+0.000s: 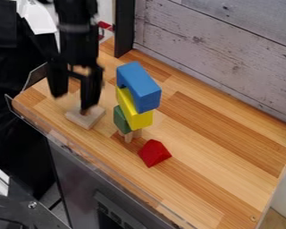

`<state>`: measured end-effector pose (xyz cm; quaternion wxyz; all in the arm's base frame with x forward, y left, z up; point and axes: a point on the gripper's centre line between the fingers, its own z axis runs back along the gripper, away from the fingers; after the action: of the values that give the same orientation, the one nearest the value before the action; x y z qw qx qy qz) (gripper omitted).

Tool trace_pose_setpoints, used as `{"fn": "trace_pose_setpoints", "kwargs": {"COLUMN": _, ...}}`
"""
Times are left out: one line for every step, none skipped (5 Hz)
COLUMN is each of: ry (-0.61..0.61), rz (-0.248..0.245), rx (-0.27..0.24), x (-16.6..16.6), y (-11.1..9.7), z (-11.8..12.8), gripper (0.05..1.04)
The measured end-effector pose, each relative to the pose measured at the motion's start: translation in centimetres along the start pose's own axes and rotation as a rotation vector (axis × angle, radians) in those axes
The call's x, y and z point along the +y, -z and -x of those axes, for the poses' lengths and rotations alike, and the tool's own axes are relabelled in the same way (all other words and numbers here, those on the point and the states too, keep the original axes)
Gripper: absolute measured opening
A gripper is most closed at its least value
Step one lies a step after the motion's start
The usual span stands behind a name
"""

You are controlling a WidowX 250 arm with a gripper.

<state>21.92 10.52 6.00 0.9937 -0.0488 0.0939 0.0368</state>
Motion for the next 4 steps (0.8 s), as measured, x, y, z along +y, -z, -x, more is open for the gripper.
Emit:
{"fn": "trace_pose_setpoints", "kwargs": {"ry": 0.012, "rz": -0.008, "rx": -0.112, "x": 0.2, "y": -4.7, "z": 0.7, "gripper": 0.999}}
{"fn": "trace_pose_setpoints", "kwargs": {"ry": 0.073, "rz": -0.040, "rx": -0.224, "x": -0.5, "y": -9.3, "z": 1.2, "gripper": 0.999}}
{"fn": "trace_pose_setpoints", "kwargs": {"ry": 0.137, "rz": -0.048, "rx": -0.226, "x": -3.1, "y": -10.0, "z": 0.7, "gripper": 0.999}}
{"fn": "trace_pose_setpoints", "kwargs": {"ry": 0.137, "rz": -0.022, "rx": -0.210, "x": -5.7, "y": -10.2, "z": 0.8, "gripper": 0.999}}
